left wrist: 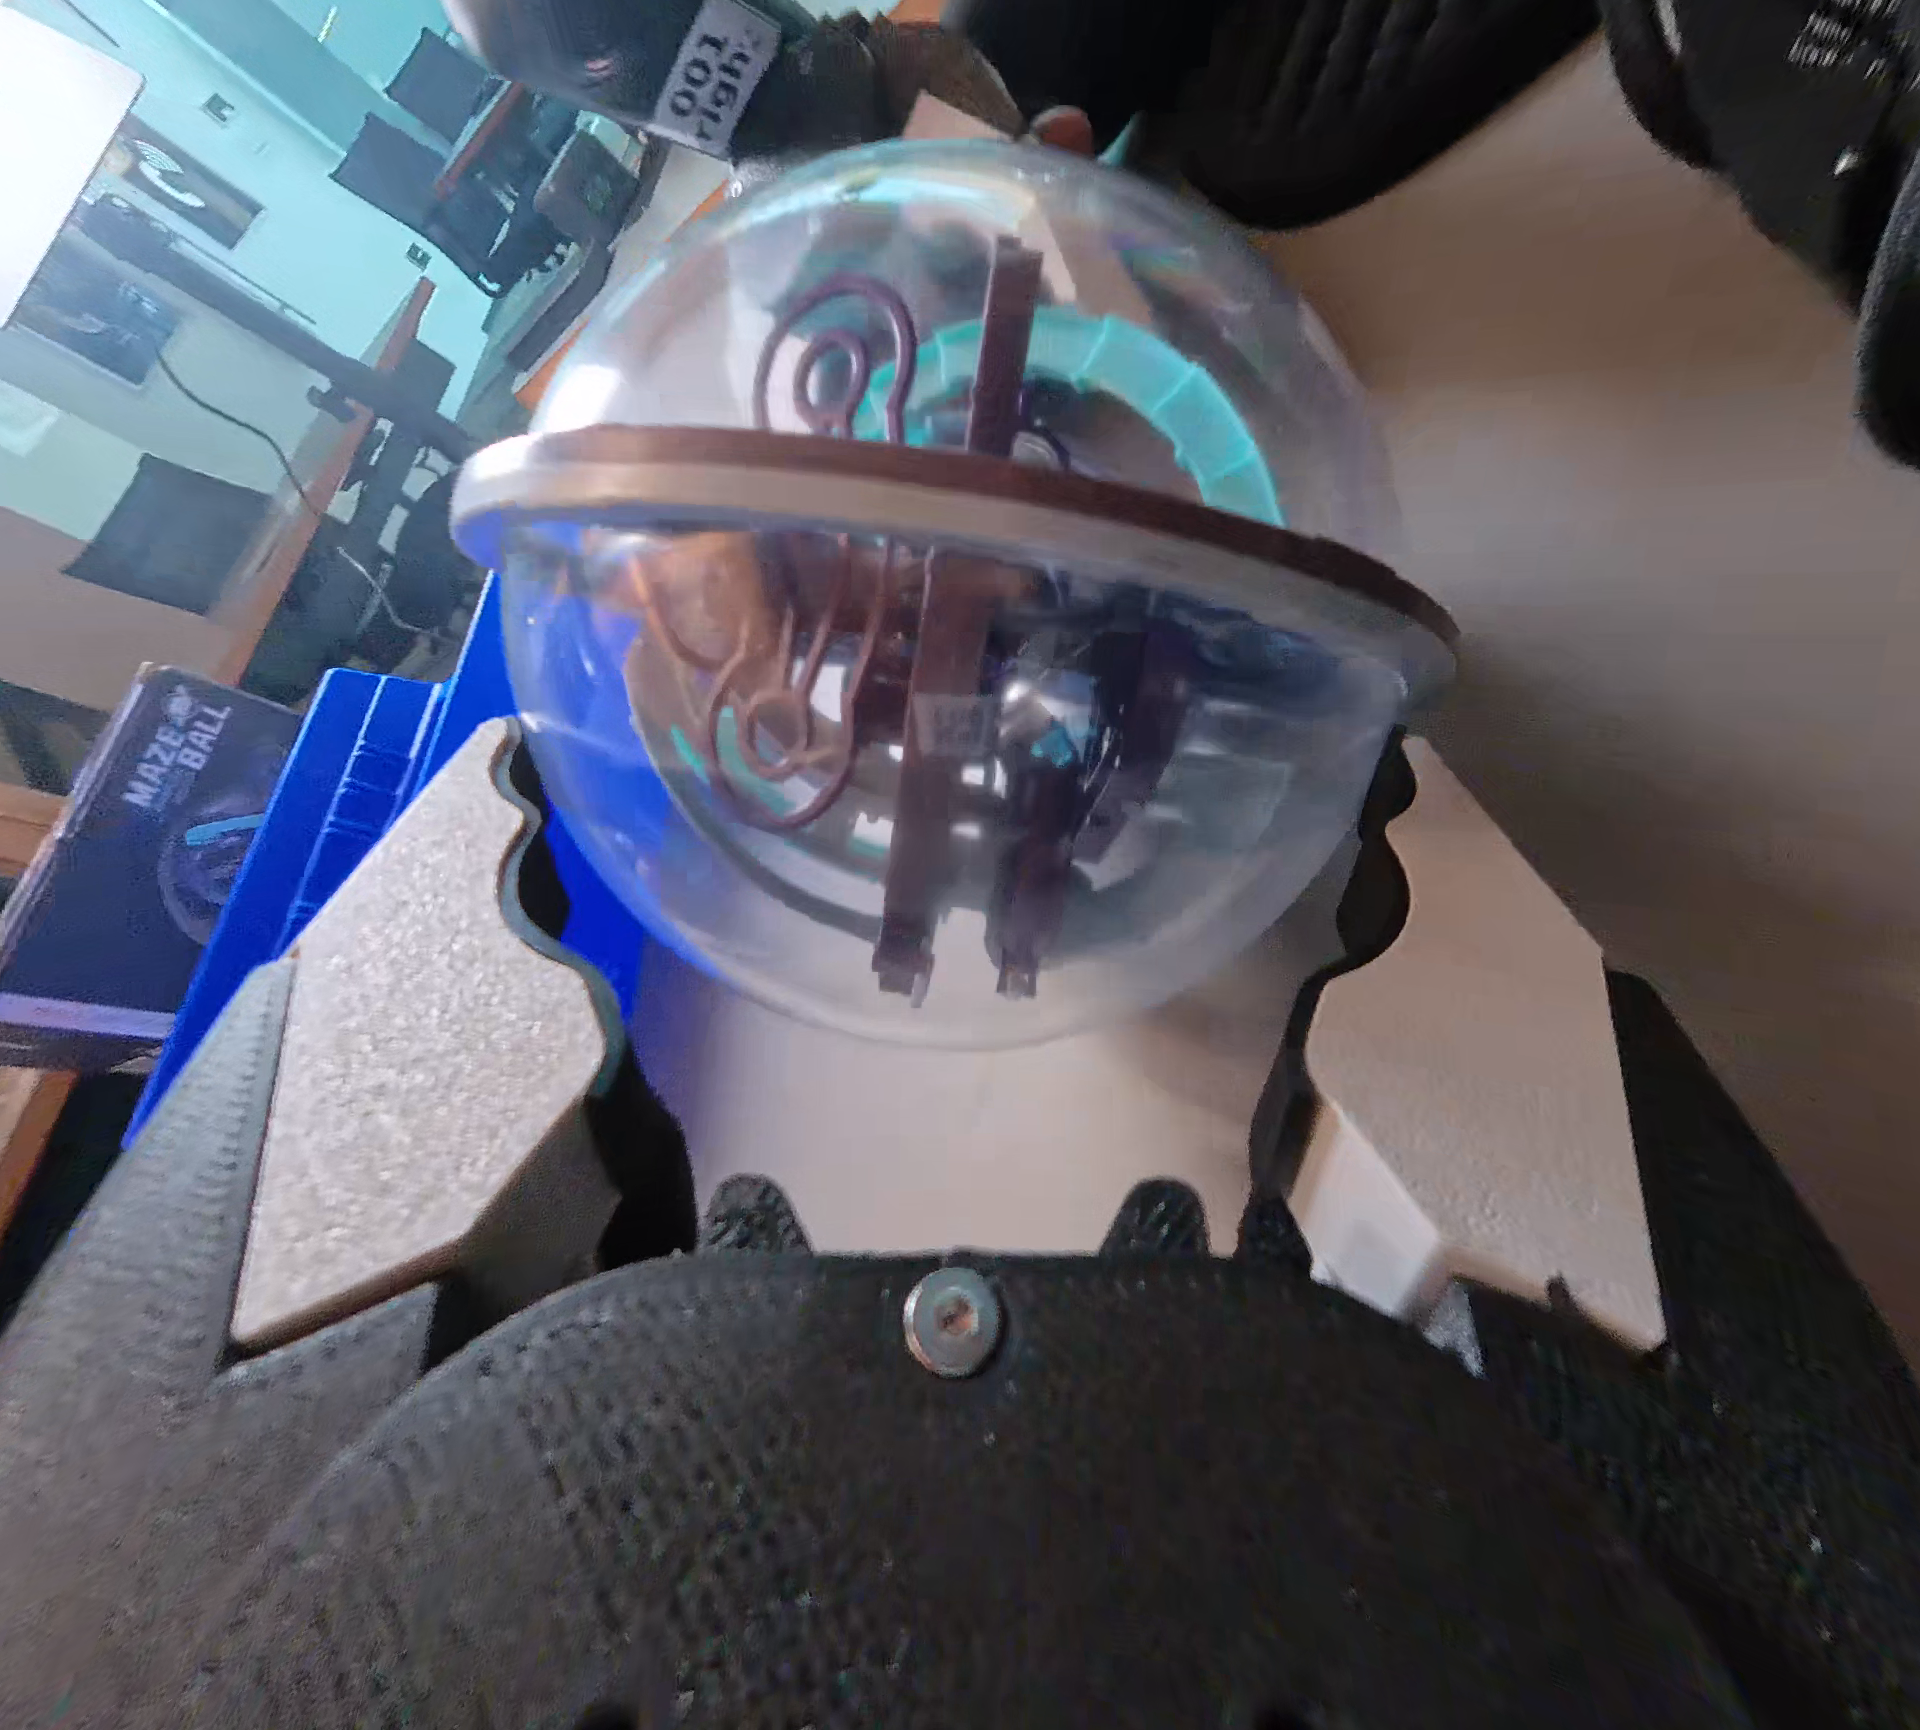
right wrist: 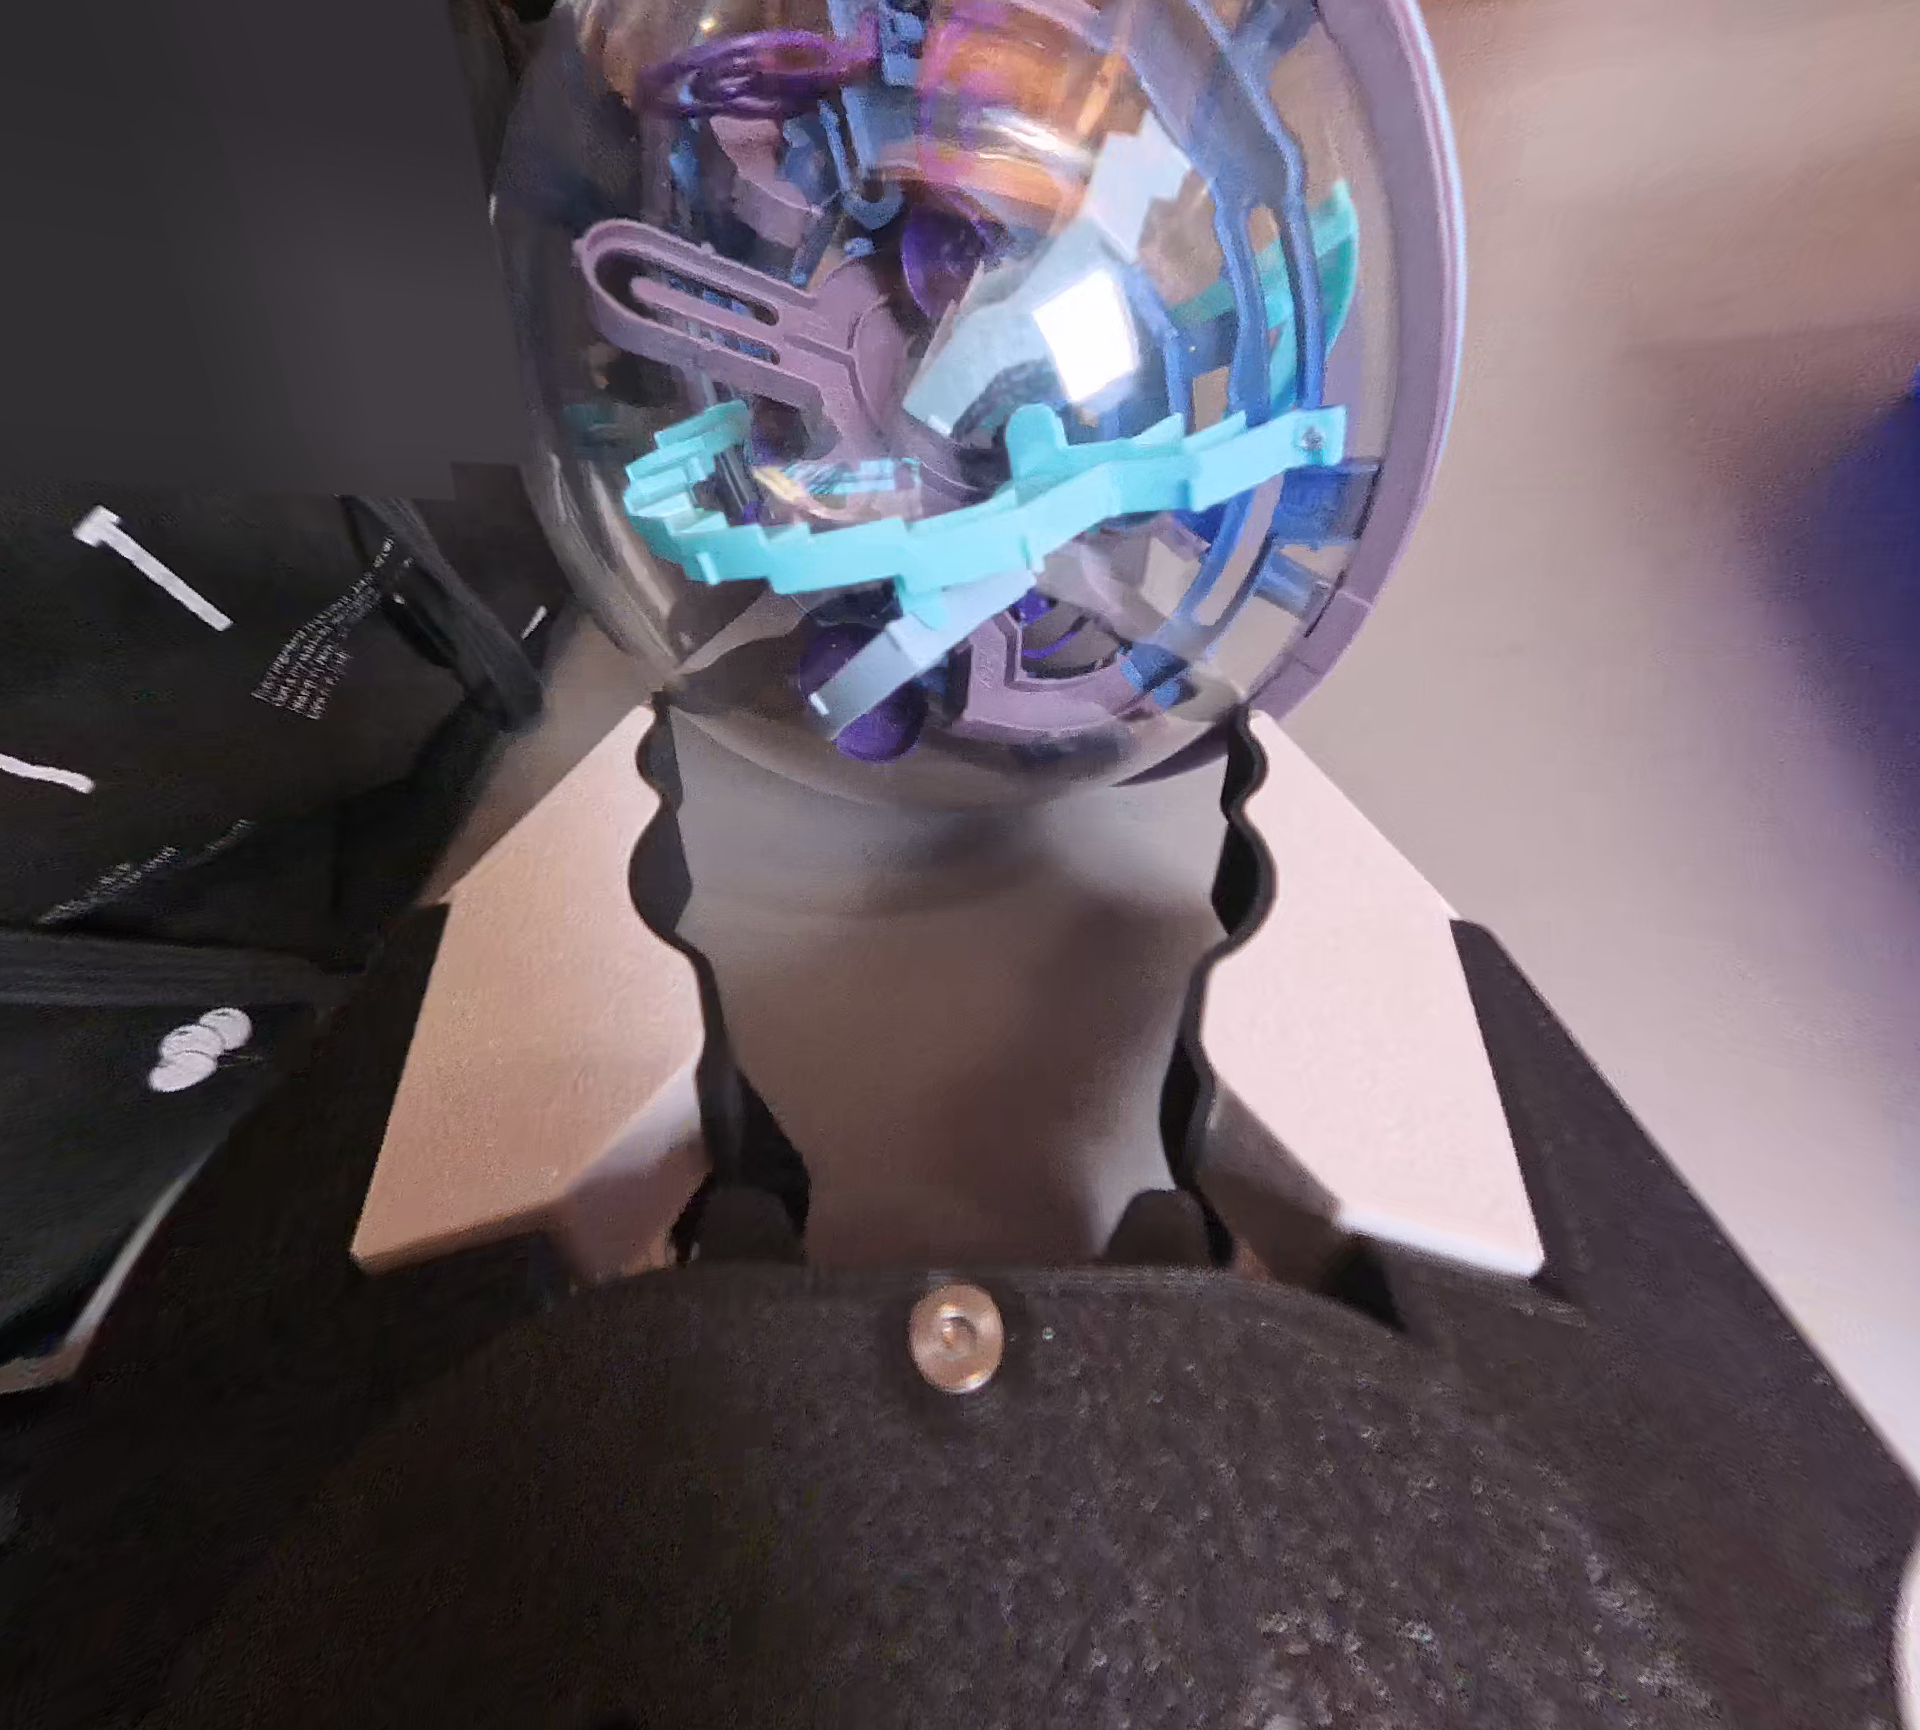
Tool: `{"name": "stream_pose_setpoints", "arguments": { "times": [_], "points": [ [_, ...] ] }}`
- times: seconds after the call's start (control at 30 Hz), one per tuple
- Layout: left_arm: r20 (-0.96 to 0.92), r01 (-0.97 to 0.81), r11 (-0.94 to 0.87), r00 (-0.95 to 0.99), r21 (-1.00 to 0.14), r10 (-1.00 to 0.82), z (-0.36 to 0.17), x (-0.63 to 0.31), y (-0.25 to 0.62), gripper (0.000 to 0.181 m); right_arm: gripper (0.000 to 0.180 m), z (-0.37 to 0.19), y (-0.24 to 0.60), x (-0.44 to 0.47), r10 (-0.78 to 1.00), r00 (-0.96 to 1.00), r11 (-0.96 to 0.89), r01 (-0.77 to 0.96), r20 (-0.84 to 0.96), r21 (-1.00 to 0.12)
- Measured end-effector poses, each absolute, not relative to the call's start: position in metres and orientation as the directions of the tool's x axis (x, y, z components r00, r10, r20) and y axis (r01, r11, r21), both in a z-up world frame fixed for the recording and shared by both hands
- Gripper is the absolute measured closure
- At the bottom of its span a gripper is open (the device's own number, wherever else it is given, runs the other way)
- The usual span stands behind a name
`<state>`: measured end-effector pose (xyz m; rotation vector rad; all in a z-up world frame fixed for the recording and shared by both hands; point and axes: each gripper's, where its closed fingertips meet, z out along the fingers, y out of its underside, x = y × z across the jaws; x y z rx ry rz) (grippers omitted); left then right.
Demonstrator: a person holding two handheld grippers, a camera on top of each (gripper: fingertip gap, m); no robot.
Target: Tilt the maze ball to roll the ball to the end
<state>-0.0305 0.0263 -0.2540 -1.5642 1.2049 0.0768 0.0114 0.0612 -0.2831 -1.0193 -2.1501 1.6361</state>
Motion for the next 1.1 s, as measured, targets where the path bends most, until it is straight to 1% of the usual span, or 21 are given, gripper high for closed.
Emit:
{"name": "stream_pose_setpoints", "arguments": {
  "times": [0.07, 0.27, 0.4, 0.53, 0.67, 0.77, 0.87, 0.93, 1.1],
  "points": [
    [-0.616, -0.713, 0.133, 0.479, -0.689, -0.625, -0.253, -0.028, 0.025, 0.030, 0.074, -0.284, 0.058, 0.012, 0.658, -0.719, 0.110, 0.386, -0.224, -0.916],
    [-0.651, -0.729, 0.157, 0.467, -0.666, -0.599, -0.252, -0.023, 0.025, 0.030, 0.071, -0.284, 0.057, 0.013, 0.676, -0.719, 0.149, 0.348, -0.161, -0.926],
    [-0.661, -0.749, 0.144, 0.456, -0.647, -0.596, -0.257, -0.021, 0.029, 0.022, 0.070, -0.282, 0.057, 0.013, 0.684, -0.724, 0.185, 0.294, -0.092, -0.938],
    [-0.665, -0.750, 0.144, 0.461, -0.646, -0.588, -0.256, -0.021, 0.031, 0.022, 0.068, -0.284, 0.058, 0.011, 0.697, -0.716, 0.223, 0.274, -0.043, -0.936],
    [-0.638, -0.724, 0.123, 0.498, -0.678, -0.587, -0.258, -0.023, 0.033, 0.022, 0.068, -0.286, 0.060, 0.008, 0.711, -0.703, 0.250, 0.268, -0.012, -0.930],
    [-0.558, -0.666, 0.068, 0.560, -0.743, -0.612, -0.261, -0.026, 0.034, 0.022, 0.069, -0.287, 0.062, 0.006, 0.721, -0.693, 0.260, 0.272, -0.001, -0.927],
    [-0.515, -0.628, 0.046, 0.592, -0.777, -0.619, -0.262, -0.027, 0.035, 0.022, 0.069, -0.286, 0.063, 0.005, 0.723, -0.691, 0.260, 0.258, 0.011, -0.930],
    [-0.471, -0.577, 0.049, 0.612, -0.815, -0.635, -0.258, -0.023, 0.034, 0.022, 0.069, -0.285, 0.063, 0.006, 0.719, -0.694, 0.275, 0.240, 0.033, -0.931],
    [-0.389, -0.501, 0.027, 0.634, -0.865, -0.668, -0.256, -0.020, 0.032, 0.022, 0.071, -0.287, 0.064, 0.006, 0.715, -0.689, 0.335, 0.197, 0.113, -0.921]
  ]
}}
